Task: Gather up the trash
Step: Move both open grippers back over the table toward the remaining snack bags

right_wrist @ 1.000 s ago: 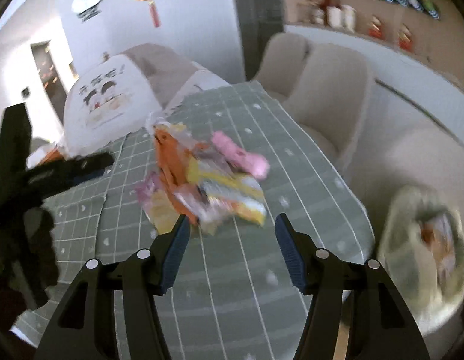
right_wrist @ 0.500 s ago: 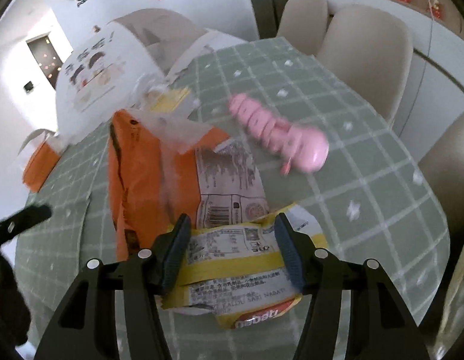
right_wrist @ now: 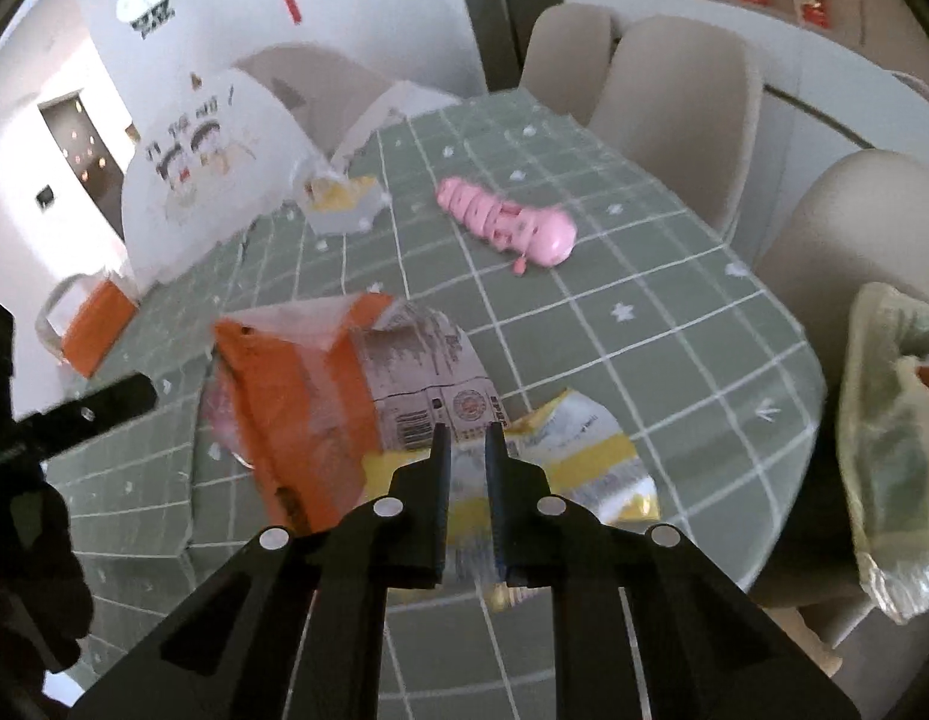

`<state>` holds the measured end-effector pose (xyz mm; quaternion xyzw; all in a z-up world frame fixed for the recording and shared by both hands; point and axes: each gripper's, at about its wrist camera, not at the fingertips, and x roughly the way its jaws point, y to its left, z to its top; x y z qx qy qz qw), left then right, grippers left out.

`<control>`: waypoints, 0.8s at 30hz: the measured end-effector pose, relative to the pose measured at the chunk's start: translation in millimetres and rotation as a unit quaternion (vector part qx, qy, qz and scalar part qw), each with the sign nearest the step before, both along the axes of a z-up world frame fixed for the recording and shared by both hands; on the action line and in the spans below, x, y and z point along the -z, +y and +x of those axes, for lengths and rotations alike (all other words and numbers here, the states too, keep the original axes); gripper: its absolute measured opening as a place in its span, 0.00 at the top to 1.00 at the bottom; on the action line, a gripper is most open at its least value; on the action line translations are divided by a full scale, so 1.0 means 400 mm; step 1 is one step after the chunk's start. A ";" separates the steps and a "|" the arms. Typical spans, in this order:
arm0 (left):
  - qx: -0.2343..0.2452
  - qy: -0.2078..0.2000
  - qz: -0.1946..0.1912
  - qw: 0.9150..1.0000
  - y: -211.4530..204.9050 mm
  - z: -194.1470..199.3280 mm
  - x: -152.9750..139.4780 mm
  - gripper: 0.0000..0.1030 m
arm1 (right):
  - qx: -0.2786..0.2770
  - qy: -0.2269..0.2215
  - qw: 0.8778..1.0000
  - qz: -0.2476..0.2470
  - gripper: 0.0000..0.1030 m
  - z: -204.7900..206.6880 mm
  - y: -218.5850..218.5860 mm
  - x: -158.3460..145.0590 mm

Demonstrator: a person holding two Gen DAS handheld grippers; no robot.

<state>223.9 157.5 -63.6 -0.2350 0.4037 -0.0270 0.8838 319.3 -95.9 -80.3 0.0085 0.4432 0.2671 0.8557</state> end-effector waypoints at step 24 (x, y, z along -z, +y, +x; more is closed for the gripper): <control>-0.026 0.034 0.002 0.999 0.036 -0.012 0.056 0.43 | 0.126 0.118 0.980 0.103 0.58 0.076 -0.049 0.139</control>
